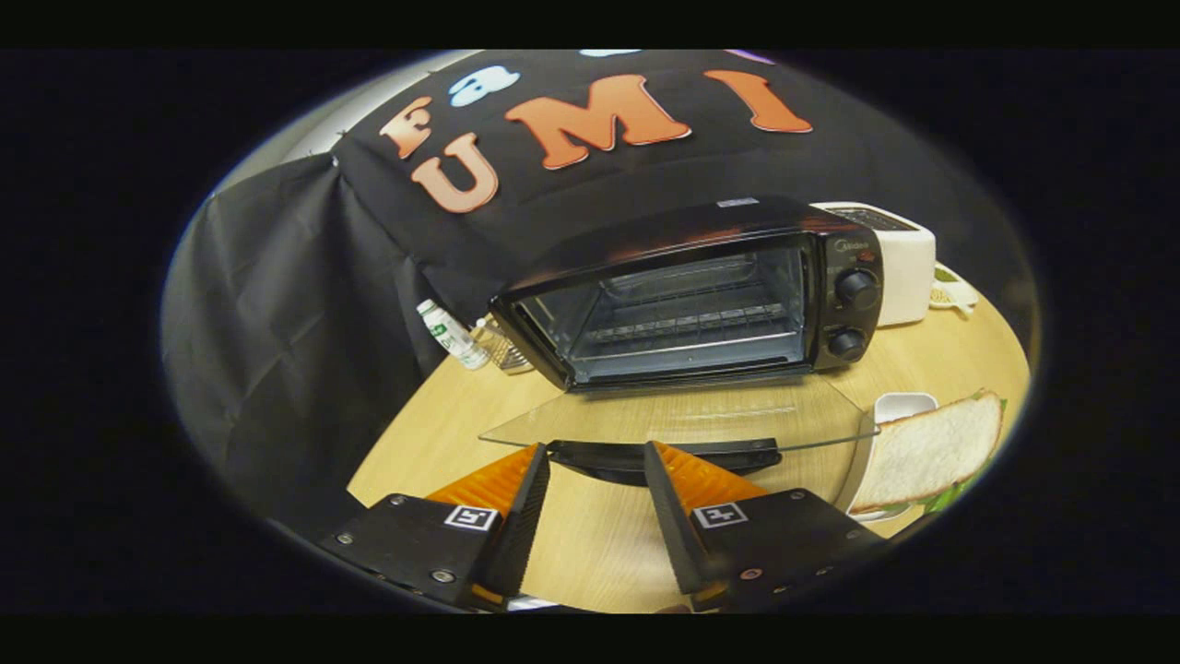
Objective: Open the toaster oven, put the food inside, and close the toaster oven door.
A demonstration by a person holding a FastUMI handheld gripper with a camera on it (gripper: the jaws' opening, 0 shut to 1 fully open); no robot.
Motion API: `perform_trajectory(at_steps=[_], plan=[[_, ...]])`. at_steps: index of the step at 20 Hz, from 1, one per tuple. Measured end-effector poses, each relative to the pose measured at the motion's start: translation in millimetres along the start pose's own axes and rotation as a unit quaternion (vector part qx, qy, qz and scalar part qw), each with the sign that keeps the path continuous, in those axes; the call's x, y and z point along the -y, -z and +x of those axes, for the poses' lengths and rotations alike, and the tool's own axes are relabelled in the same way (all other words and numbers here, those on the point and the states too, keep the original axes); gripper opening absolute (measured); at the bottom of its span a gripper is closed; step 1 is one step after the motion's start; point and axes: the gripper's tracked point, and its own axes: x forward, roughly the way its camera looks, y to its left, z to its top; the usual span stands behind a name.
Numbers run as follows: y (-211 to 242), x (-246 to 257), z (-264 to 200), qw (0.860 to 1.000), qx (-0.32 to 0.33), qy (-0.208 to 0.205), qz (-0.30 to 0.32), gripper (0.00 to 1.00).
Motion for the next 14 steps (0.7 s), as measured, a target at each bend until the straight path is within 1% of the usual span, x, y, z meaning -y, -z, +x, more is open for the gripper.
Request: perform_trajectory(at_steps=[3,4,6,8,11,13,14], plan=[[37.8,10.6,6.6,0.997,-0.07,0.012,0.015,0.62],[46.1,15.3,9.3,0.996,-0.086,0.024,0.022,0.63],[48.4,38.6,17.6,0.994,-0.092,0.059,0.016,0.63],[40.1,49.1,23.1,0.994,-0.083,0.066,0.021,0.64],[38.7,51.4,20.8,0.992,-0.096,0.065,0.041,0.63],[25.4,56.6,8.5,0.995,-0.076,0.064,0.031,0.71],[14.8,56.8,0.3,0.996,-0.059,0.059,0.025,0.77]])
